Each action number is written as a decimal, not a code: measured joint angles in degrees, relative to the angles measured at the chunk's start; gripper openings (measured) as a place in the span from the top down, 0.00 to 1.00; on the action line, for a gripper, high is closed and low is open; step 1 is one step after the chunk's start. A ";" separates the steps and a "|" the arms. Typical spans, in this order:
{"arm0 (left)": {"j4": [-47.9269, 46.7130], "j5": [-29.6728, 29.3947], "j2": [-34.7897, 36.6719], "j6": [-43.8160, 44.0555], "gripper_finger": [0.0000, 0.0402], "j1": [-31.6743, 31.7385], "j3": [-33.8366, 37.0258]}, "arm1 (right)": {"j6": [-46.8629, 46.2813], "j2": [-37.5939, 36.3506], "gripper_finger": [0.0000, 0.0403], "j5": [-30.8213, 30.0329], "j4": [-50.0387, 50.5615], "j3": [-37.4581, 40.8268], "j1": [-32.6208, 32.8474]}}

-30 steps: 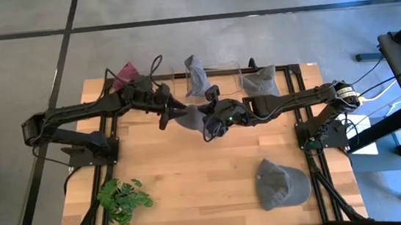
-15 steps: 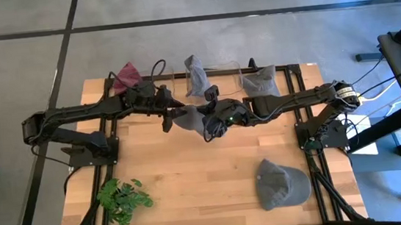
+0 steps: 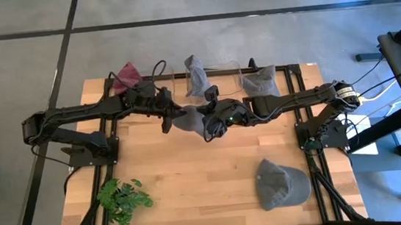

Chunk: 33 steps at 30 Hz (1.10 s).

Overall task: Pick & Place hat
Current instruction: Put the gray cap into the right transparent bin

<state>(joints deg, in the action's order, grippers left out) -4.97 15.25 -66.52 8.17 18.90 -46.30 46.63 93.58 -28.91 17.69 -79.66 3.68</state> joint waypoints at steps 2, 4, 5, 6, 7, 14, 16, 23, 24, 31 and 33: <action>0.02 0.20 0.00 2.58 0.94 0.00 0.00 | -0.02 -0.01 0.99 0.00 0.00 0.00 0.00; 0.03 0.31 0.00 5.75 0.95 0.00 0.00 | -0.02 0.00 0.99 0.00 0.00 0.00 0.00; 0.10 0.32 0.00 7.39 0.95 0.00 0.00 | -0.02 -0.02 0.99 0.00 0.07 0.00 0.00; 0.30 0.32 0.00 9.13 0.95 0.00 0.00 | 0.01 0.00 0.98 0.00 0.31 0.00 0.00; 0.55 0.39 0.00 10.89 0.94 0.00 0.00 | 0.13 0.00 0.97 -0.02 0.69 0.00 0.00; 3.70 0.93 0.00 19.99 0.94 0.00 0.00 | -1.34 -0.01 0.85 2.14 0.45 0.00 -0.03; 5.71 0.71 0.00 21.43 0.94 0.00 0.00 | -1.75 0.00 0.79 4.38 0.26 0.00 -0.04; 11.23 -2.39 -0.02 24.73 0.94 0.65 -1.88 | -12.04 -4.33 0.61 2.60 3.22 0.04 0.34; 11.27 -3.43 -0.02 25.34 0.94 0.79 -2.73 | -14.51 -5.81 0.60 4.40 4.71 0.04 0.11; 11.37 -19.30 -0.03 25.18 0.94 1.14 -8.81 | -30.00 -15.66 0.57 10.90 17.68 1.22 -4.47; 11.44 -22.74 -0.78 25.17 0.94 1.20 -10.69 | -32.09 -17.83 0.57 10.84 20.34 1.22 -5.34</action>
<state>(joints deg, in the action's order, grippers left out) 6.47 -7.49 -67.30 33.33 20.10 -56.99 14.54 75.75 -18.06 38.03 -78.43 -1.65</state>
